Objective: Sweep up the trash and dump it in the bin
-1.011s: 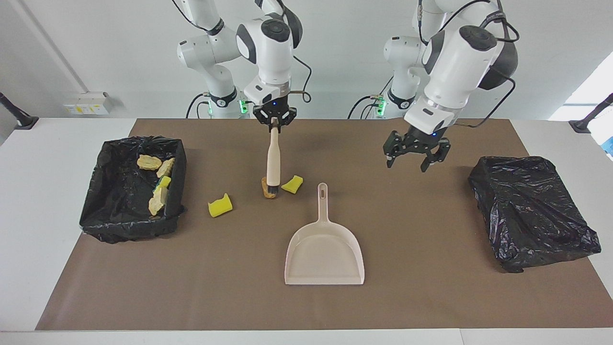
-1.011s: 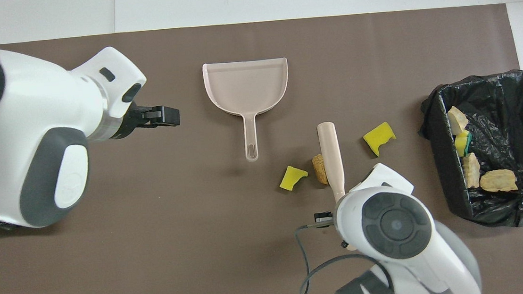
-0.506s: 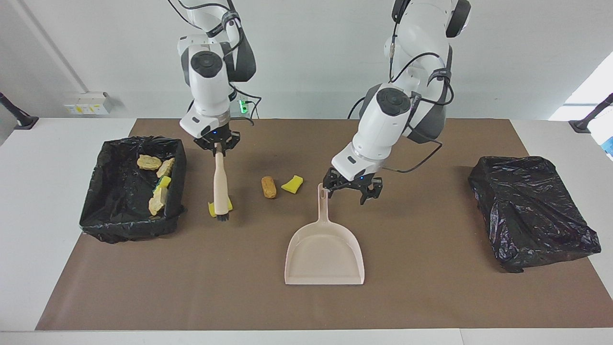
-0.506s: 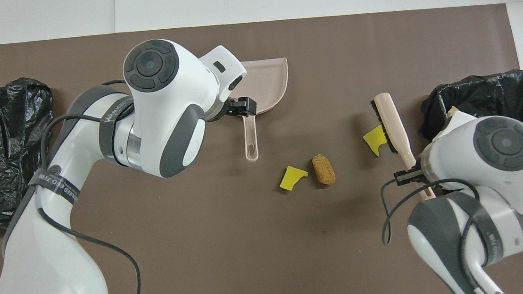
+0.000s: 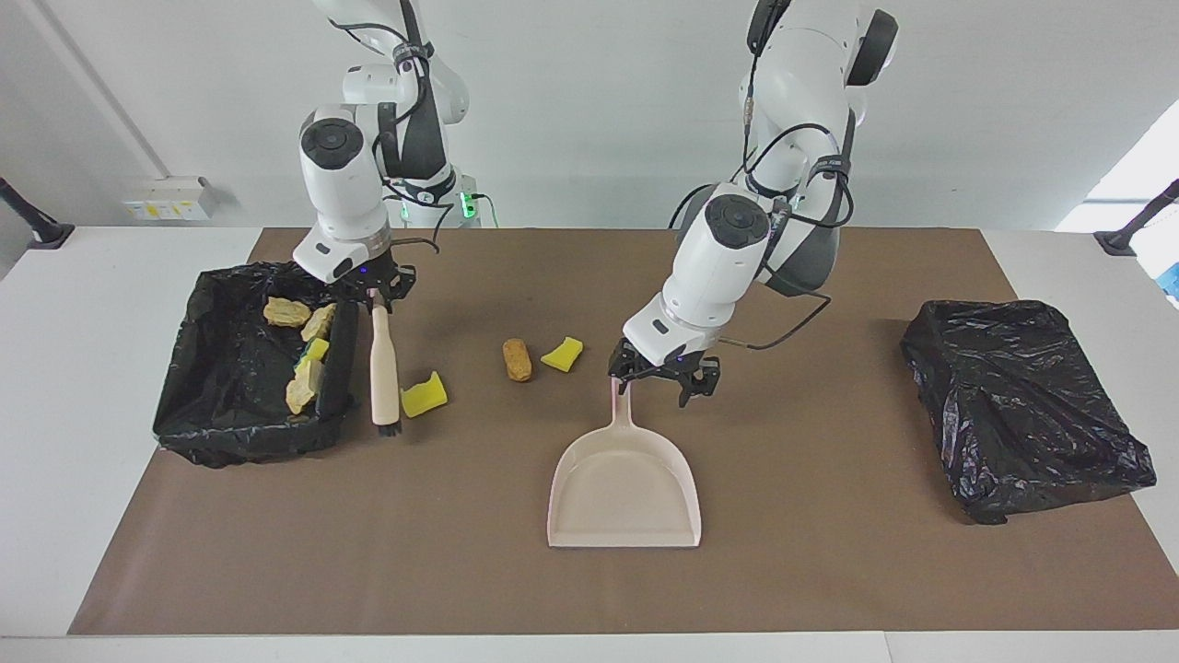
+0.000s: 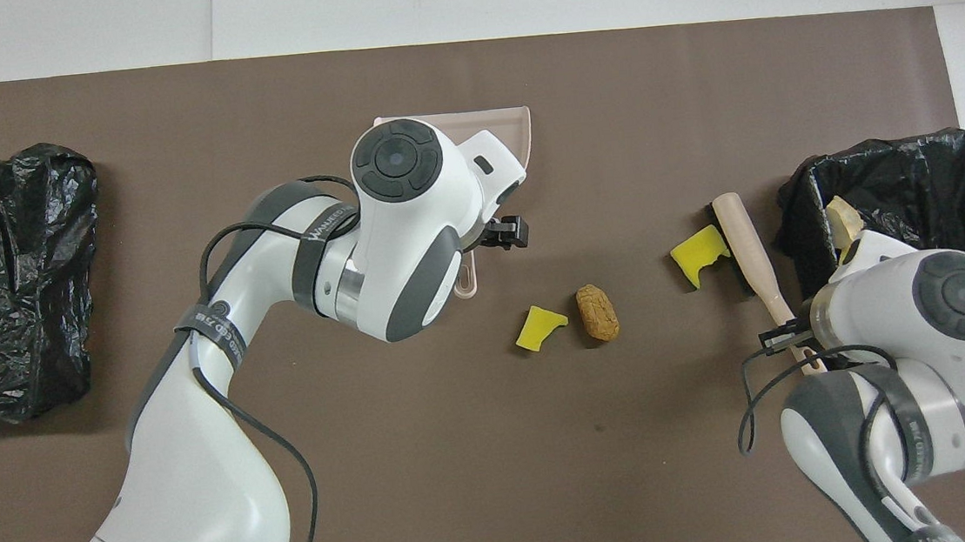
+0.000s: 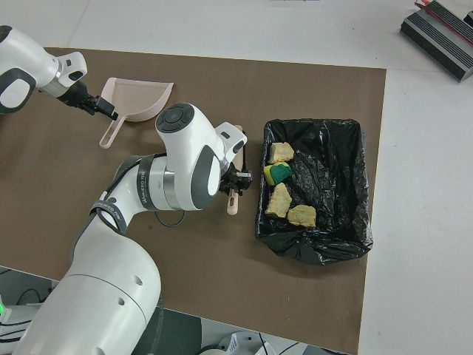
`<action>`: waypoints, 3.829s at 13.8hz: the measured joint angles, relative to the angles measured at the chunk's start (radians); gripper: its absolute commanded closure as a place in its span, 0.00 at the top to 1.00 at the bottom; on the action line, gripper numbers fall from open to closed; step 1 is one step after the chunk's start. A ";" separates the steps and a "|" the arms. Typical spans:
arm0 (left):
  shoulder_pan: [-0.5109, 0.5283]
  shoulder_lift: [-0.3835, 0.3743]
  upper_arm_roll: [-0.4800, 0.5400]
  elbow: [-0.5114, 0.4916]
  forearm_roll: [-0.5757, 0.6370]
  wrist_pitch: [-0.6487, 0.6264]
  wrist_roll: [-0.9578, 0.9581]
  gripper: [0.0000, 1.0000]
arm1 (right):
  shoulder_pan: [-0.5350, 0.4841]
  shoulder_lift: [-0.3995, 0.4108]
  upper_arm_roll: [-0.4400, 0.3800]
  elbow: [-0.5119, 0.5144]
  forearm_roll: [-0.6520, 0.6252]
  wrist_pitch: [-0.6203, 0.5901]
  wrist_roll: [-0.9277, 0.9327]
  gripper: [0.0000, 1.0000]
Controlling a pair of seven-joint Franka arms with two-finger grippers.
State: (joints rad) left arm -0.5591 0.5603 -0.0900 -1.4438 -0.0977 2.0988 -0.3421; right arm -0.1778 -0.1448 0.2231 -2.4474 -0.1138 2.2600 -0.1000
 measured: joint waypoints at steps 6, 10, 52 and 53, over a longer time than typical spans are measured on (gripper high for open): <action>0.000 0.007 0.012 -0.015 0.000 -0.056 -0.005 0.45 | 0.081 -0.006 0.009 -0.034 0.107 -0.005 0.000 0.00; 0.002 -0.012 0.014 -0.014 0.000 -0.199 -0.006 0.00 | 0.186 -0.014 0.011 -0.034 0.170 -0.030 0.026 0.00; 0.306 -0.298 0.039 -0.217 0.182 -0.365 0.918 0.00 | 0.225 -0.088 0.003 0.045 0.251 -0.160 0.071 0.00; 0.319 -0.314 0.039 -0.251 0.198 -0.366 0.973 0.00 | 0.226 -0.116 0.005 0.012 0.251 -0.158 0.079 0.00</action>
State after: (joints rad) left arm -0.2405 0.2460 -0.0512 -1.6949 0.1000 1.7325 0.6311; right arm 0.0478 -0.2606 0.2281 -2.4349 0.1375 2.1023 -0.0210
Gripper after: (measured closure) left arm 0.683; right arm 0.736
